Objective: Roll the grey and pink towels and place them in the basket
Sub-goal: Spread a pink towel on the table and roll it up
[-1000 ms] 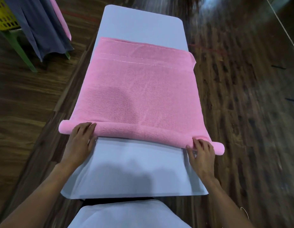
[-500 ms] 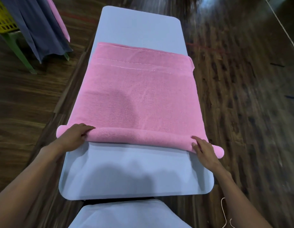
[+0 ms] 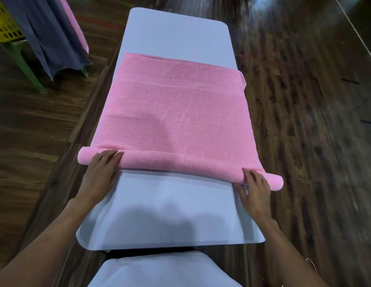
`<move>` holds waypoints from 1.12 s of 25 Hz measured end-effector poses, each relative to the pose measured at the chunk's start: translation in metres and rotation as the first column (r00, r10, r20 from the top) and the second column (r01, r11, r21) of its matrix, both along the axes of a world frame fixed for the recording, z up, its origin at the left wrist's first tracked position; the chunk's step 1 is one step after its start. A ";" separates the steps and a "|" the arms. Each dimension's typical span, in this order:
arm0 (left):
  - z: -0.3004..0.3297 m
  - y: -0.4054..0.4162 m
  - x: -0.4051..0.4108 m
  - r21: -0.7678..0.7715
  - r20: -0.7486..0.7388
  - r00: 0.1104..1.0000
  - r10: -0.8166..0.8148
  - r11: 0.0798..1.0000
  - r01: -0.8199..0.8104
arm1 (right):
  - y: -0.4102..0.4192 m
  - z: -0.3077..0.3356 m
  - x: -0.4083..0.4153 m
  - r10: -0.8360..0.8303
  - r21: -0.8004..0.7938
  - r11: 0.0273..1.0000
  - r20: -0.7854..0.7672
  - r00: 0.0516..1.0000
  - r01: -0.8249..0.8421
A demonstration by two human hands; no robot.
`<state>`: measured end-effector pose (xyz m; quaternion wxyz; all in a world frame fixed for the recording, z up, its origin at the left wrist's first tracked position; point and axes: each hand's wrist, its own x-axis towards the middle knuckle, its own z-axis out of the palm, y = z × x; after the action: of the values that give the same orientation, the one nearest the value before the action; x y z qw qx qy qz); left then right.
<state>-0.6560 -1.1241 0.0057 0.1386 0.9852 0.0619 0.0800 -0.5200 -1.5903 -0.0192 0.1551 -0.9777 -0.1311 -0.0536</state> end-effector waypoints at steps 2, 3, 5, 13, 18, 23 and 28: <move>0.003 0.001 0.013 -0.027 -0.037 0.999 0.032 0.999 -0.033 | 0.002 0.005 0.014 0.018 -0.017 1.000 -0.017 1.000 -0.018; 0.004 0.001 0.020 -0.050 -0.047 0.998 0.050 0.997 -0.053 | 0.004 0.007 0.019 0.025 -0.028 0.999 -0.024 0.999 -0.026; 0.006 0.002 0.023 -0.087 -0.072 0.996 0.059 0.994 -0.065 | 0.006 0.012 0.024 0.050 -0.038 0.998 -0.041 0.998 -0.051; 0.017 0.029 0.020 -0.286 -0.409 0.907 -0.100 0.958 -0.023 | -0.013 0.041 0.045 0.048 -0.094 0.989 -0.546 0.836 -0.118; 0.023 0.016 0.028 -0.161 -0.003 0.994 0.110 0.981 -0.109 | 0.012 0.040 0.030 -0.163 0.011 0.986 -0.122 0.979 0.166; -0.004 -0.004 -0.005 0.032 0.025 1.000 0.008 0.999 -0.009 | 0.005 0.018 -0.005 0.041 -0.130 0.991 -0.003 0.999 -0.041; -0.002 0.005 0.025 -0.037 -0.058 0.996 0.063 0.997 -0.065 | 0.010 0.021 0.032 0.071 -0.094 0.992 -0.110 0.991 -0.082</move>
<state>-0.6309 -1.1192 0.0037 0.1533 0.9817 0.0988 0.0552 -0.4878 -1.5805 0.0017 0.1157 -0.9799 -0.1624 0.0112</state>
